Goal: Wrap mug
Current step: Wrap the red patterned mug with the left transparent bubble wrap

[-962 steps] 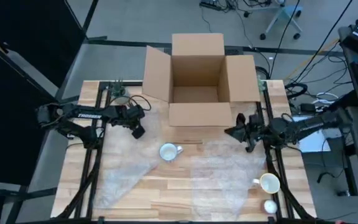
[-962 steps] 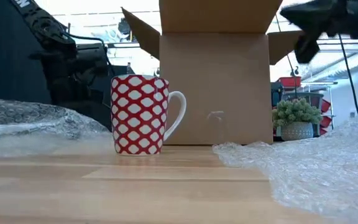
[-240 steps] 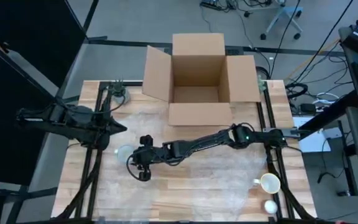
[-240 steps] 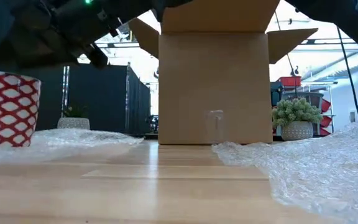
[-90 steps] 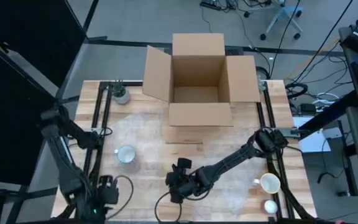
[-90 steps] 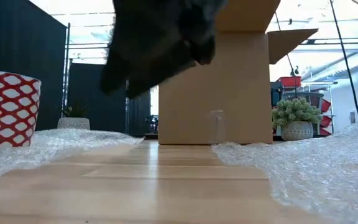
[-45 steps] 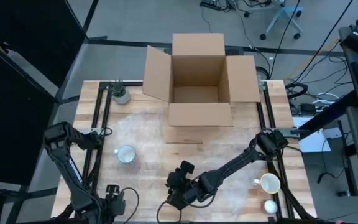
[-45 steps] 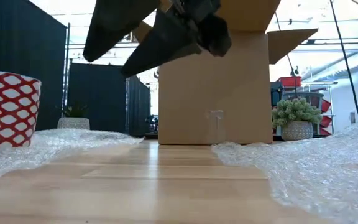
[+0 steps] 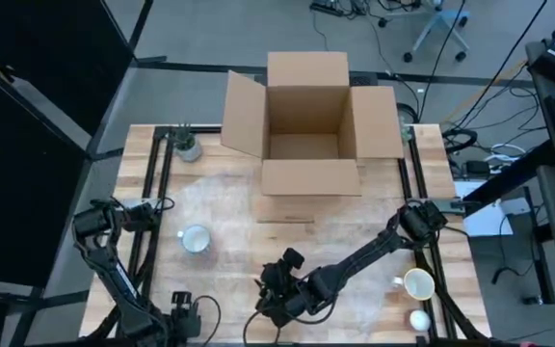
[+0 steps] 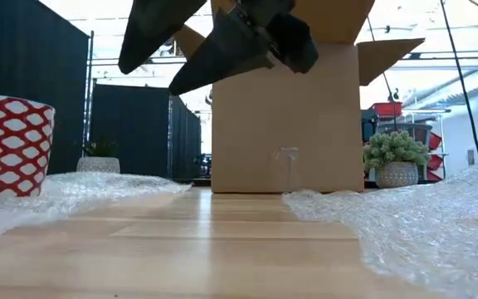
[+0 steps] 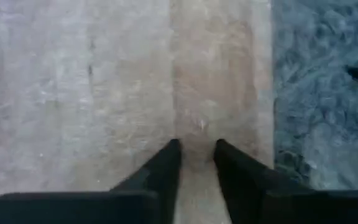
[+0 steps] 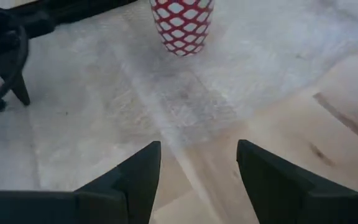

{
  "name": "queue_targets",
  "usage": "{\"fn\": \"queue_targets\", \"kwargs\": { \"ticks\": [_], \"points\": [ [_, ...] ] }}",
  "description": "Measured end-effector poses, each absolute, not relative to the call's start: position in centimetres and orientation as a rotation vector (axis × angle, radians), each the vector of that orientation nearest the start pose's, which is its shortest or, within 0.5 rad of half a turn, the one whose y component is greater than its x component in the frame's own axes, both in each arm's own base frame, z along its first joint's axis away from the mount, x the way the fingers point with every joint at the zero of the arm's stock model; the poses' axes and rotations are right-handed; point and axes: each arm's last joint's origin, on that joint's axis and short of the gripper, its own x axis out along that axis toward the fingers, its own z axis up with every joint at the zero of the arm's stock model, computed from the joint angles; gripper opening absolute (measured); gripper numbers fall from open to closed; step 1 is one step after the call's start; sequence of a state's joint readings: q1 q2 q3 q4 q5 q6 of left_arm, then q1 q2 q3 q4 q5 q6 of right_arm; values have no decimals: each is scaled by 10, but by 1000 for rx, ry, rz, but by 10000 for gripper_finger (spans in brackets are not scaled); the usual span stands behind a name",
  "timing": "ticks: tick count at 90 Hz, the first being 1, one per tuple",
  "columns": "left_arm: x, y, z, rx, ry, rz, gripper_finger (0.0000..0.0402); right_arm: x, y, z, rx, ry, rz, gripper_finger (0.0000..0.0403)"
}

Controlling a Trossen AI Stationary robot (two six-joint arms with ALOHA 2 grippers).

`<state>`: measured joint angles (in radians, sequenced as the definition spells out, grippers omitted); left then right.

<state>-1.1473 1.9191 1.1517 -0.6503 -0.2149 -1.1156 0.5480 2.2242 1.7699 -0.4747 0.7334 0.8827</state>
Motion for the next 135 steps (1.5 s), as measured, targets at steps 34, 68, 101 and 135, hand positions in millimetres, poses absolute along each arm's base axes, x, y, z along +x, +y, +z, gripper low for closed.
{"fn": "queue_targets", "kwargs": {
  "ticks": [34,68,101,135],
  "points": [
    [146,-300,227,-14,1287,13,0,413,247,193,213,610,-410,196],
    [144,-235,289,119,1109,272,0,426,240,214,66,598,-356,196],
    [156,-197,286,166,981,530,0,442,230,251,-109,554,-295,196],
    [150,-166,225,100,946,811,0,471,178,262,-151,601,-148,196]
  ]
}}
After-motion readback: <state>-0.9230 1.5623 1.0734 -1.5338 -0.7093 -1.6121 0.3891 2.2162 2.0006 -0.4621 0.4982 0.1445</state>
